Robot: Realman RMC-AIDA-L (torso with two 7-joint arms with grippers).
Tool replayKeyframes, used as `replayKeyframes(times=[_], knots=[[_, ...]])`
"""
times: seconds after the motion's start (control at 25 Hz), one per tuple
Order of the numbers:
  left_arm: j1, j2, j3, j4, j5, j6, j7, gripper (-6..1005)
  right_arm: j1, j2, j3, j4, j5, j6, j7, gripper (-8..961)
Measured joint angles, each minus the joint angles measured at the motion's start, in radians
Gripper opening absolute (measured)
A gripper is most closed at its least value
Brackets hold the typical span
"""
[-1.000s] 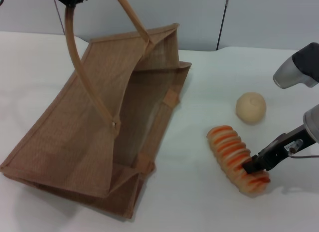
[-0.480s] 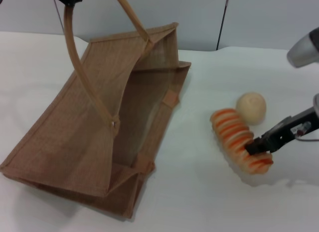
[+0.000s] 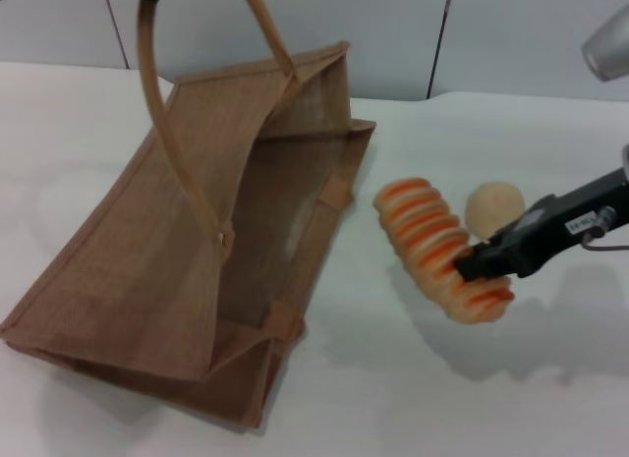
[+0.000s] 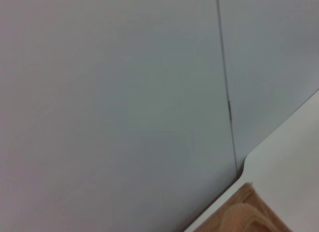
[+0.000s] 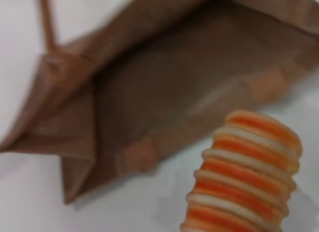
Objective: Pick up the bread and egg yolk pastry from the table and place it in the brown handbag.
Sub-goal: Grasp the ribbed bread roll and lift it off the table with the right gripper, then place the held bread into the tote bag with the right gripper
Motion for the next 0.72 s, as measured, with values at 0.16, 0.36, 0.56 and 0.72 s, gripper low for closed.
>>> replayKeyframes(times=[0.16,0.36,0.56,0.72], knots=[[-0.040,-0.005,0.003,0.000,-0.002,0.000,-0.002,117,0.010,0.002,-0.035,-0.002,0.039,-0.017,0.006,157],[-0.072,-0.010,0.020,0.000,-0.013,0.001,-0.007,116,0.048,0.002,-0.121,0.073,0.070,-0.116,0.009,158],[-0.084,-0.010,0.047,0.007,-0.014,0.008,-0.018,116,0.113,0.002,-0.160,0.212,0.082,-0.227,-0.012,156],[-0.091,-0.011,0.062,0.016,-0.028,0.017,-0.032,116,0.157,0.001,-0.162,0.283,0.084,-0.298,-0.025,147]])
